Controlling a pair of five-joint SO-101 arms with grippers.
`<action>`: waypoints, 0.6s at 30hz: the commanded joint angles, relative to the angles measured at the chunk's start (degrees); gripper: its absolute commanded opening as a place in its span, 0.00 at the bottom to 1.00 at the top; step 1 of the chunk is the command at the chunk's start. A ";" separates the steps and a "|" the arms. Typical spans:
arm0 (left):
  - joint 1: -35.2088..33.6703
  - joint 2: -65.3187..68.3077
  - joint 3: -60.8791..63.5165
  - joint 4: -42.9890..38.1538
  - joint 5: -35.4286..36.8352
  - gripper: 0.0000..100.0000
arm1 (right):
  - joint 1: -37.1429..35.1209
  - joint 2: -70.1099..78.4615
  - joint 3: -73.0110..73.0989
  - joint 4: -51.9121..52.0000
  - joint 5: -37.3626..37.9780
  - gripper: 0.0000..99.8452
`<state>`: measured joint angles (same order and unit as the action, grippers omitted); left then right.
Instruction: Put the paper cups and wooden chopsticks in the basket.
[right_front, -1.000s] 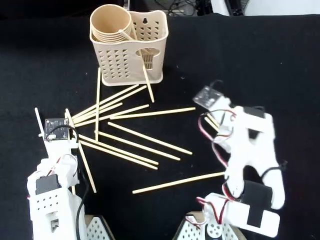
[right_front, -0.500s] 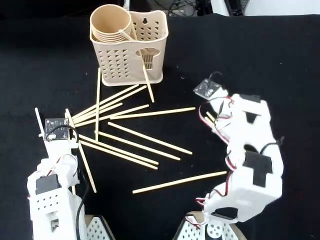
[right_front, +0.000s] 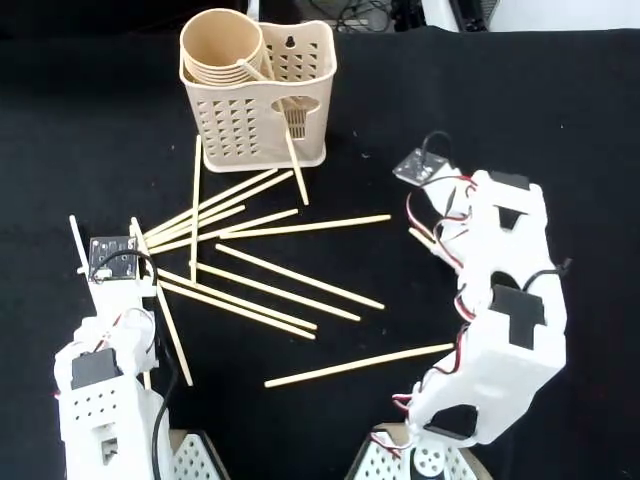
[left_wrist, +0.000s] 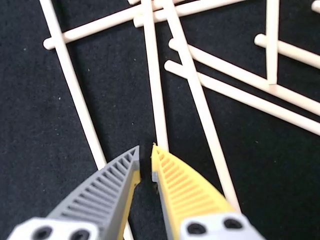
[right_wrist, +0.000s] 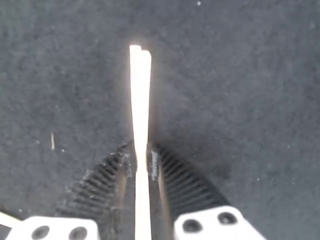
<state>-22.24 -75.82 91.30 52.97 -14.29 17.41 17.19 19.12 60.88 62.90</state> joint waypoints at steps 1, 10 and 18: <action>-0.48 -0.53 -0.22 -1.14 -0.26 0.06 | 1.93 -4.79 -0.57 1.49 0.62 0.01; -0.48 -0.53 -0.22 -1.14 -0.26 0.06 | 0.26 -23.25 4.35 1.49 -0.44 0.01; -0.48 -0.53 -0.22 -1.14 -0.26 0.06 | -7.38 -38.20 2.51 1.23 -13.36 0.01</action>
<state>-22.24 -75.82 91.30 52.97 -14.29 13.80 -14.81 23.78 62.37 55.08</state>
